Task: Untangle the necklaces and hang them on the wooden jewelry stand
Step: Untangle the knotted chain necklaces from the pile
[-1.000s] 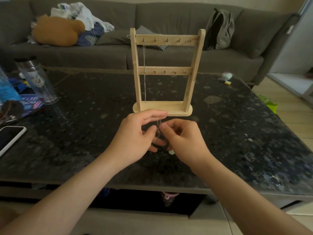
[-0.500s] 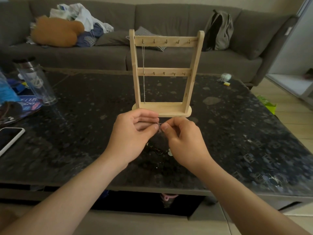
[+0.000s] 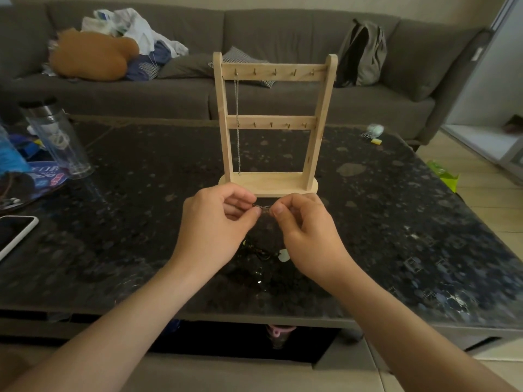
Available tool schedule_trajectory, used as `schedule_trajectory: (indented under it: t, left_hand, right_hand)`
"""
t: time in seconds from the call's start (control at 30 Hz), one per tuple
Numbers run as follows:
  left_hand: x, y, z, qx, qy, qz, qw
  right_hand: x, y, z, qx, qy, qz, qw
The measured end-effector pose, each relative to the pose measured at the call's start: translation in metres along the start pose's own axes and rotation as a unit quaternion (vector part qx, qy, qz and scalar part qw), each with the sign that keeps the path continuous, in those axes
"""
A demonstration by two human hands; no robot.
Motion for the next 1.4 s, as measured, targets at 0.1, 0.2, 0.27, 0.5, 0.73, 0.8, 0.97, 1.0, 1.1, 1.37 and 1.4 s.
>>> schedule_trajectory:
  t: [0.1,0.2,0.27,0.5,0.73,0.8,0.97,1.0,1.1,1.37,1.4]
  left_hand:
    - [-0.004,0.0,-0.002,0.005,-0.02,0.049,0.999]
    - [-0.004,-0.004,-0.002,0.053,-0.008,0.063,0.997]
    - [-0.001,-0.008,-0.003,0.105,0.033,0.04,0.993]
    - [0.002,-0.013,-0.004,0.168,0.18,-0.105,0.963]
    - [0.011,-0.013,-0.003,0.155,0.341,-0.304,0.876]
    - [0.013,-0.011,-0.002,0.149,0.377,-0.367,0.837]
    - [0.015,-0.011,-0.002,0.114,0.39,-0.446,0.797]
    - [0.013,-0.011,-0.002,0.107,0.386,-0.454,0.796]
    - [0.015,-0.014,-0.004,0.119,0.379,-0.421,0.815]
    - [0.009,-0.013,-0.007,0.122,0.321,-0.353,0.87]
    - [0.007,-0.012,-0.008,0.12,0.321,-0.359,0.868]
  right_hand:
    - [-0.001,0.003,0.001,-0.013,-0.006,0.012,1.0]
    - [0.0,0.005,0.001,-0.006,-0.009,0.029,1.0]
    - [0.0,0.004,0.0,0.012,-0.03,0.07,0.997]
    - [-0.004,-0.002,0.0,0.087,-0.107,0.138,0.981]
    - [-0.004,-0.007,-0.001,0.173,-0.13,0.126,0.968]
    - [-0.005,-0.008,-0.001,0.175,-0.13,0.115,0.969]
    - [-0.003,-0.006,-0.003,0.158,-0.149,0.122,0.968]
    - [-0.002,-0.006,-0.003,0.152,-0.149,0.131,0.968]
    - [-0.005,-0.009,-0.002,0.13,-0.156,0.186,0.961]
    - [-0.003,-0.008,-0.004,0.106,-0.172,0.273,0.941]
    - [-0.003,-0.008,-0.004,0.105,-0.181,0.279,0.937]
Point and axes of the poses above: each hand's wrist, its own z-axis towards the middle knuckle, its own y-axis out of the back of the hand, x = y × z, the point moved 5 cm from there along z, towards the middle knuckle, and after that the axes turned 3 degrees about -x, right-handed, at the moved point
